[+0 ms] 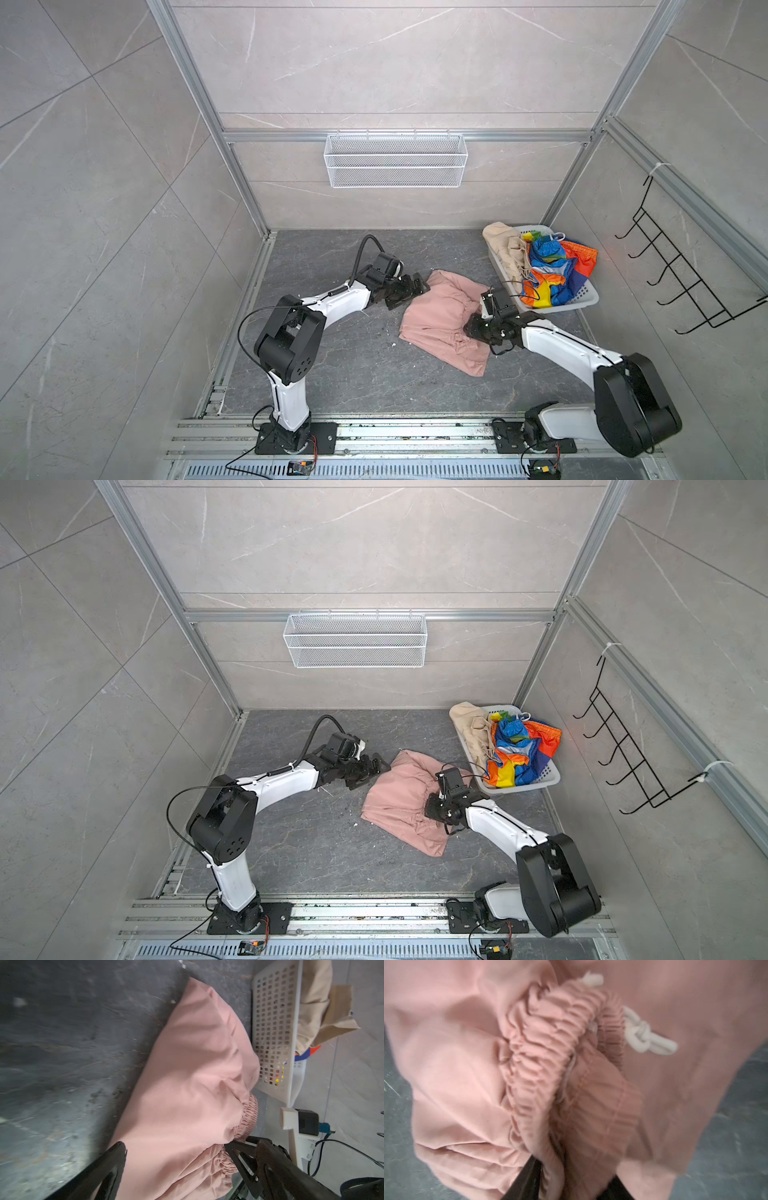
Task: Fold and stack the shorts
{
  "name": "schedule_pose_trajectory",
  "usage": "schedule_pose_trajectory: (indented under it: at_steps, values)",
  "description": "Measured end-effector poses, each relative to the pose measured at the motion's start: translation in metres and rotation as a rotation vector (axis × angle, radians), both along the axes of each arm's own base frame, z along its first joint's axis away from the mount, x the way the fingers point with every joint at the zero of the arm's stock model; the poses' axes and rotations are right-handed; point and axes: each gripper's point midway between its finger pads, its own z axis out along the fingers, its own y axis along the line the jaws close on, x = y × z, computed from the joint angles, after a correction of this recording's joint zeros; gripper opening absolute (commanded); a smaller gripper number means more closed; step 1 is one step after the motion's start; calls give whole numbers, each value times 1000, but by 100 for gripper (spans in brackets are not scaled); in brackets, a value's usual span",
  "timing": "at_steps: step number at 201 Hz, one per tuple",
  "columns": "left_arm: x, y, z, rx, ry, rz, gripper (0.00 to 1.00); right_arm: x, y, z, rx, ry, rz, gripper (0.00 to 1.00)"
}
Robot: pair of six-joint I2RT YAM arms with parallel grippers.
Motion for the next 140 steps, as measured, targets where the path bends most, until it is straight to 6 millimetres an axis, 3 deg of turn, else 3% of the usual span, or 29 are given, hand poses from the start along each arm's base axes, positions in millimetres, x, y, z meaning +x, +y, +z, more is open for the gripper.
schedule_pose_trajectory:
  at_steps: [17,38,60,82,105,140]
  values:
    - [-11,-15,-6,-19,14,-26,99,8,-5,34,-19,-68,-16,61]
    - [-29,-26,-28,-12,54,-53,99,23,-1,73,15,-155,-27,71]
    - [-48,-30,-56,16,109,-69,99,35,13,86,91,-175,-22,75]
    - [-50,-34,-60,-9,104,-65,100,51,34,69,181,-133,-18,77]
    - [-51,-34,-61,-30,95,-65,99,64,51,30,225,-46,-7,78]
    - [-52,-33,-61,-39,76,-66,99,72,43,-15,199,30,-18,81]
